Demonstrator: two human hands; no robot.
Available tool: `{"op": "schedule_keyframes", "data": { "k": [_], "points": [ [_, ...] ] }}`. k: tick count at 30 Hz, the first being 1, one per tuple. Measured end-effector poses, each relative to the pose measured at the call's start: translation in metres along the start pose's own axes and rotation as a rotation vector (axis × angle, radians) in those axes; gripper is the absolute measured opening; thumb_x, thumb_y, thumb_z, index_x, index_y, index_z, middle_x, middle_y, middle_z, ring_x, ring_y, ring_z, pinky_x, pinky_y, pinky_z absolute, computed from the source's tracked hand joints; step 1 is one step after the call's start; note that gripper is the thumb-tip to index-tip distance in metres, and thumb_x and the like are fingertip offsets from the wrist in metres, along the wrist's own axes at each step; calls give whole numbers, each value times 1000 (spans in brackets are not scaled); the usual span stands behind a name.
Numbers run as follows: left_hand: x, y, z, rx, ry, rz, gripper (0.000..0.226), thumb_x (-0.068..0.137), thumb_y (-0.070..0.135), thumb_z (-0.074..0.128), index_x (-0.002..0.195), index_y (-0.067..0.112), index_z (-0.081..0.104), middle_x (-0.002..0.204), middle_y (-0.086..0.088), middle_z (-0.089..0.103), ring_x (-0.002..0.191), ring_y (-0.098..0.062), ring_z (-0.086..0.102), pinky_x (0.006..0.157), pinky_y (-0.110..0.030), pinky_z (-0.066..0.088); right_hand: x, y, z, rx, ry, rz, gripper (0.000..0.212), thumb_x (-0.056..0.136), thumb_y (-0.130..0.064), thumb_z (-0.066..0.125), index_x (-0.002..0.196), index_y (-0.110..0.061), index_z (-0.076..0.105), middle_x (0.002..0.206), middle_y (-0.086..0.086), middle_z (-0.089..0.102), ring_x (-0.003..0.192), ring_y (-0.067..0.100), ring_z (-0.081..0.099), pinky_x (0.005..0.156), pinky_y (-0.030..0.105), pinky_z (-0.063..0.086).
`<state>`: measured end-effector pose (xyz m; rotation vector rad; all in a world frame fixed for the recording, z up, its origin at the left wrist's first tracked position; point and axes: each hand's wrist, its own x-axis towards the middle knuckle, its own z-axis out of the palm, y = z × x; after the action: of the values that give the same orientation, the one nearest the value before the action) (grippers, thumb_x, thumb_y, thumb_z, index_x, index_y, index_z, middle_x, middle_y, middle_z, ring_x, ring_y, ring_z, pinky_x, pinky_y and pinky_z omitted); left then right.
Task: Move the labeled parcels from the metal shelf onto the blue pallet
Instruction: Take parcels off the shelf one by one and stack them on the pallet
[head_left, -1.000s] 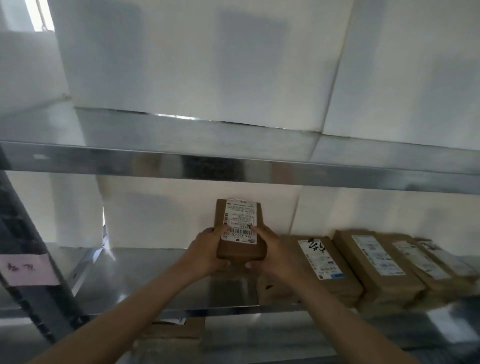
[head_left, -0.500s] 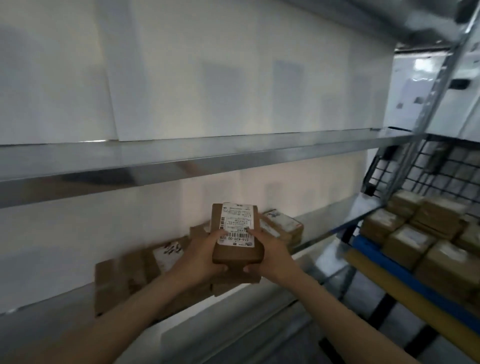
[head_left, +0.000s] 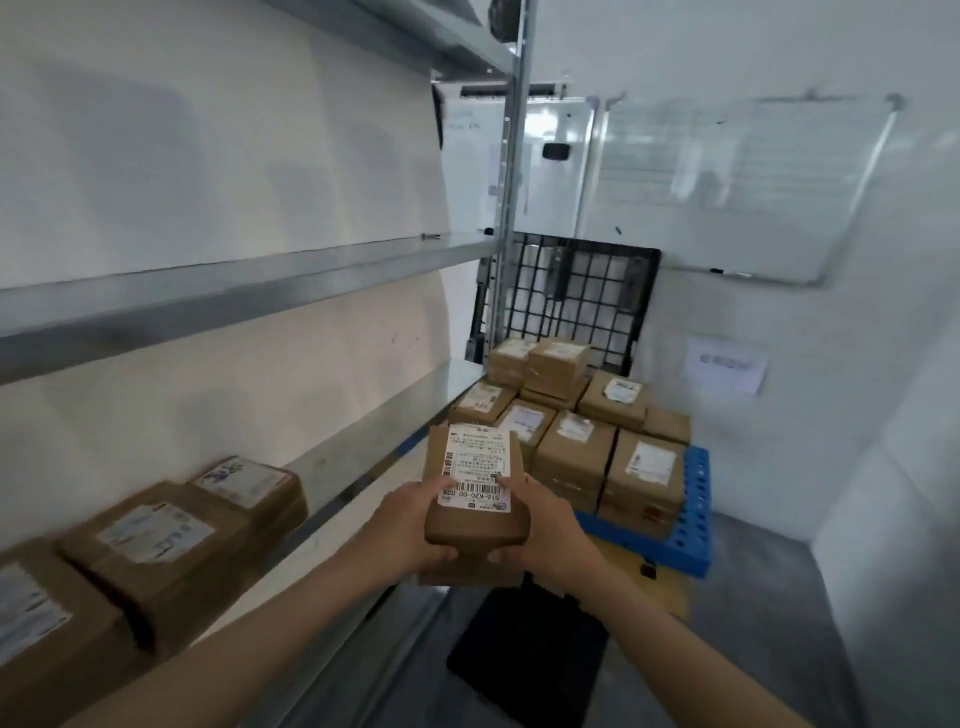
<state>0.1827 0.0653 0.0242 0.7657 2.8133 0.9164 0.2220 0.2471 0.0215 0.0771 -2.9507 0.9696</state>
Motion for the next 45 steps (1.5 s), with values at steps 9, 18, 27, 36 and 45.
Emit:
{"op": "schedule_keyframes", "data": {
  "k": [9, 18, 27, 36, 45],
  "points": [
    [163, 48, 59, -7, -167, 203, 79, 75, 26, 74, 141, 30, 30, 145, 0, 35, 132, -17, 35, 109, -32, 35, 48, 106, -67, -9, 188, 252, 84, 75, -23, 73, 143, -25, 25, 148, -1, 29, 135, 18, 29, 111, 32, 29],
    [348, 81, 83, -21, -201, 311, 77, 77, 23, 73, 142, 27, 31, 144, -3, 36, 132, -20, 35, 107, -34, 36, 165, 181, -141, -33, 295, 406, 84, 73, -21, 75, 142, -25, 27, 147, 2, 31, 133, 20, 34, 110, 39, 36],
    [479, 91, 117, -75, -303, 324, 74, 76, 20, 74, 140, 22, 36, 144, -5, 40, 133, -21, 38, 107, -32, 35, 258, 258, -182, -80, 235, 514, 81, 77, -24, 72, 143, -23, 25, 146, 4, 35, 131, 21, 37, 106, 32, 36],
    [601, 99, 151, -33, -288, 187, 76, 78, 18, 72, 142, 23, 31, 145, -5, 38, 133, -22, 37, 110, -35, 36, 364, 349, -217, -7, 189, 455, 83, 75, -22, 73, 143, -24, 26, 146, 0, 37, 130, 18, 40, 104, 31, 37],
    [642, 92, 177, 68, -288, 142, 80, 74, 16, 74, 141, 25, 30, 144, -3, 37, 131, -21, 39, 108, -38, 37, 395, 397, -208, 93, 155, 428, 83, 78, -22, 72, 144, -23, 23, 150, 0, 22, 133, 17, 33, 106, 27, 35]
  ]
}}
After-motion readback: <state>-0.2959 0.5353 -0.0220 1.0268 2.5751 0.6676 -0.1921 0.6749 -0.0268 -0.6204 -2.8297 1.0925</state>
